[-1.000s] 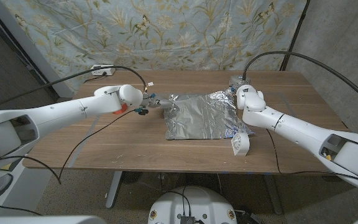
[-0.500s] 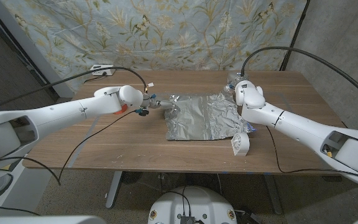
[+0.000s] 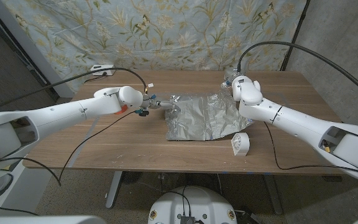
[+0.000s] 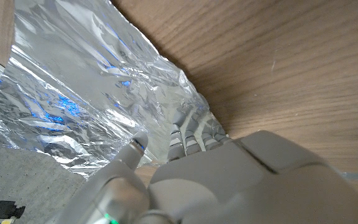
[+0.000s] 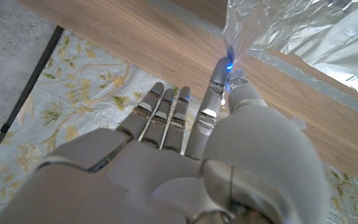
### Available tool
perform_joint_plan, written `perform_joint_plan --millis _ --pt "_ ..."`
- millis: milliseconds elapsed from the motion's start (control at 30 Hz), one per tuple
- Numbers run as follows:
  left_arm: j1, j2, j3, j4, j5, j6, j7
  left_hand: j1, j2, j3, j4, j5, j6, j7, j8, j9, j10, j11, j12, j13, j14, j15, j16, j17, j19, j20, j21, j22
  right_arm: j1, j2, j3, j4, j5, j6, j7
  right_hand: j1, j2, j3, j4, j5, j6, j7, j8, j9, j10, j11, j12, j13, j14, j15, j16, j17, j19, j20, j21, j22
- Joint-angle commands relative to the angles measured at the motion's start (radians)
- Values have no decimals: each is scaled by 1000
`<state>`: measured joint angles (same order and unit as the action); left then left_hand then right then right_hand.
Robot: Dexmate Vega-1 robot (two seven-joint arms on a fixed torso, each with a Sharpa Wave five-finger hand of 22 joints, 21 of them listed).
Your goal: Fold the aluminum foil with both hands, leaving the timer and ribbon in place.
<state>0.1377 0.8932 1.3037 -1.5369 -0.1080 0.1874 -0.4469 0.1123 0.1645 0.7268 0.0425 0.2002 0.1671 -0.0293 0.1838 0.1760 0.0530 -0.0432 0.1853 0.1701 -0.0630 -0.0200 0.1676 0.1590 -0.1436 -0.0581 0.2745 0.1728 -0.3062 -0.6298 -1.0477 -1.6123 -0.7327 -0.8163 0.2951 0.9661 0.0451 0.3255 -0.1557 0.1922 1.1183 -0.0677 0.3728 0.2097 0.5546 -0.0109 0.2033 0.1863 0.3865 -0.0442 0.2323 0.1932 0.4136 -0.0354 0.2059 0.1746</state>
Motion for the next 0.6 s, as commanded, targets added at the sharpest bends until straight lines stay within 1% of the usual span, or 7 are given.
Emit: perform_joint_plan --millis 33,333,367,433,467,600 --pt "10 7 0 -9 -3 -1 15 14 4 3 -7 5 5 -8 0 4 10 5 8 7 11 1 9 5 40 30 3 6 29 18 -15 -22 -23 -18 61 12 -3 -8 0 -4 6 7 -2 2 -1 6 -3 1 -1 -27 0 3 2 4 0 2" --pt "17 16 -1 -25 -5 0 27 18 5 2 -11 5 5 -6 -1 4 10 4 8 7 11 1 8 5 41 31 1 6 52 49 -41 -54 -70 -96 104 18 1 -10 0 -5 4 16 -3 6 3 9 -4 1 5 -17 1 3 5 8 1 2" --pt "17 18 -1 -27 -5 -2 27 18 5 2 -11 5 5 -7 -1 4 9 4 8 7 11 1 8 5 41 31 1 6 54 50 -42 -60 -71 -103 108 19 2 -10 0 -5 3 16 -4 7 3 12 -4 1 5 -15 1 4 5 8 1 2" --pt "19 22 0 -32 -6 -3 28 19 6 3 -12 5 4 -8 -1 4 9 5 8 7 11 1 8 5 41 31 0 6 58 49 -46 -70 -77 -110 115 21 3 -10 0 -5 4 26 -3 9 3 14 -5 1 6 -13 1 4 6 9 1 2" --pt "21 25 -1 -42 -5 11 34 19 6 3 -12 5 4 -8 -1 4 9 6 7 7 11 1 8 5 41 32 0 6 60 51 -48 -71 -80 -115 118 21 4 -11 0 -6 4 27 -3 10 3 14 -5 1 7 -12 1 4 8 11 2 2" --pt "25 36 -2 -60 -8 20 41 21 7 3 -14 6 4 -6 -1 4 9 6 8 7 11 1 8 5 42 31 -1 6 62 52 -52 -81 -82 -124 127 24 6 -11 -1 -6 3 28 -3 11 3 17 -5 1 7 -8 1 4 8 11 2 3"
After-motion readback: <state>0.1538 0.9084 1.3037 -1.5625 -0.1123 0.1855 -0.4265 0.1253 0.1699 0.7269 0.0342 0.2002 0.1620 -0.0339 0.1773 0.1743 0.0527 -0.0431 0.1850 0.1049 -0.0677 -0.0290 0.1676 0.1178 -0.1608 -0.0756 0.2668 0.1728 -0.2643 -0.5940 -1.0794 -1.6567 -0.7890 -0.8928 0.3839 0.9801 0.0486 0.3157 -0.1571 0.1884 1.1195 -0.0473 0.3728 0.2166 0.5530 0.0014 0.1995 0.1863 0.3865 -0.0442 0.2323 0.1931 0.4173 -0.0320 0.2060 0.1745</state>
